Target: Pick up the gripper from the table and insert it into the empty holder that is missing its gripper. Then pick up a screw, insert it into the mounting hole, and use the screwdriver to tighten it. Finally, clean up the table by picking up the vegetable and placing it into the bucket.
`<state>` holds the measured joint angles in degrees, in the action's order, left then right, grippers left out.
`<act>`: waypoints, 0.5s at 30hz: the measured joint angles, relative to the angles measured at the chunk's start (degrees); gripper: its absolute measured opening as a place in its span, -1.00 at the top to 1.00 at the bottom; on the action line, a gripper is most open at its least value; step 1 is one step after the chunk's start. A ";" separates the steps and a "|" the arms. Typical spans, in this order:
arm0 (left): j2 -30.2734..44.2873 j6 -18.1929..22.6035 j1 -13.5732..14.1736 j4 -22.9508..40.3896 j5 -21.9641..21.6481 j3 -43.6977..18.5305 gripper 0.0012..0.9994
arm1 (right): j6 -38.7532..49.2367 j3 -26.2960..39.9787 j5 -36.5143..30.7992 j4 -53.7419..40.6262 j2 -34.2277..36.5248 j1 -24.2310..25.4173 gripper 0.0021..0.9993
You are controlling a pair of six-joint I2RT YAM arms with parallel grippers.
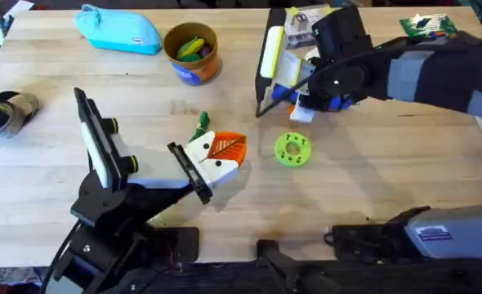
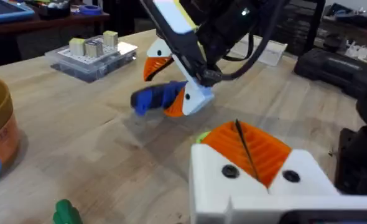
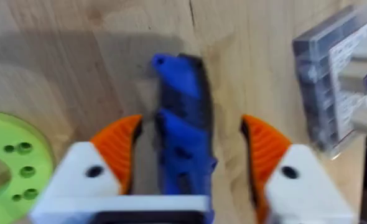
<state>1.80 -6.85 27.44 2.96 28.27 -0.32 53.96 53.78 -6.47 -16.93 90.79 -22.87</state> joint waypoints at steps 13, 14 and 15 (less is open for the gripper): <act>0.00 0.00 0.00 0.00 0.00 0.00 0.97 | -21.84 1.43 0.69 -9.69 -18.55 -0.21 -0.99; 0.00 0.02 0.00 0.00 -0.02 0.00 0.97 | -24.40 1.49 0.74 -10.45 -20.27 -0.28 -0.99; 0.00 0.00 0.00 0.00 0.00 0.00 0.97 | -27.07 1.51 0.76 -10.94 -21.88 -0.38 -0.99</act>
<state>1.81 -6.85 27.44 2.96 28.27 -0.32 26.89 55.29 -5.72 -27.87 68.91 -23.26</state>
